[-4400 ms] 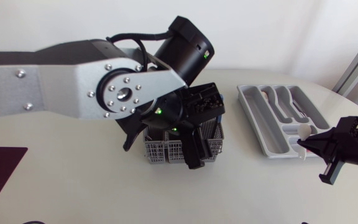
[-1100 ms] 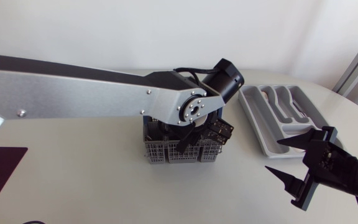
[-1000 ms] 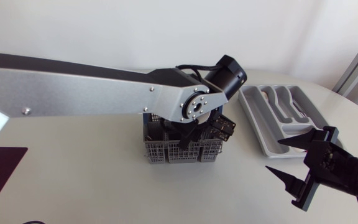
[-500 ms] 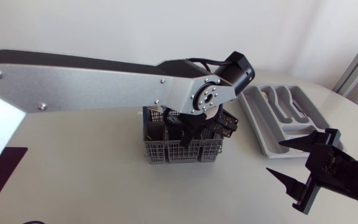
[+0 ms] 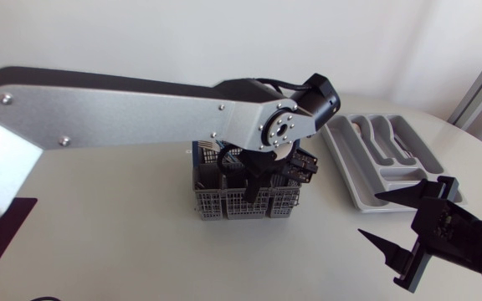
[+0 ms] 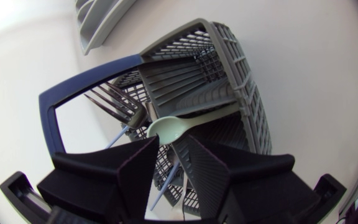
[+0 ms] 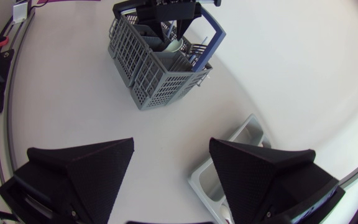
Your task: Sort the cutlery from the basket into the organizer compartments.
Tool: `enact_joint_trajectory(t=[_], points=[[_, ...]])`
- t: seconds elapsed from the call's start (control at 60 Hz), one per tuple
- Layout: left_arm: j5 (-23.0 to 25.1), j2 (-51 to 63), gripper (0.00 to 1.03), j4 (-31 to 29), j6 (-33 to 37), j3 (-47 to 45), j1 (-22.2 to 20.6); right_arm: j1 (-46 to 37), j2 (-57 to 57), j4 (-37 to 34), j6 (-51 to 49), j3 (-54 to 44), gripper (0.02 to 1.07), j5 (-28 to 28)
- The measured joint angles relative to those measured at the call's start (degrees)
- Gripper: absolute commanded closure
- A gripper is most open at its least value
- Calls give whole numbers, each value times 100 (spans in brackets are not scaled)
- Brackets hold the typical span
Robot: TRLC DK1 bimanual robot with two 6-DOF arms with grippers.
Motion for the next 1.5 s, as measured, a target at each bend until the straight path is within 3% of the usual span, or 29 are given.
enact_joint_trajectory(t=[0.483, 1.5], points=[[2, 72, 60, 17, -264, 20, 11, 0, -74, -7, 0, -101, 18, 0], [2, -372, 58, 55, -282, -20, -83, 4, -197, -22, 0, -162, 18, 0]])
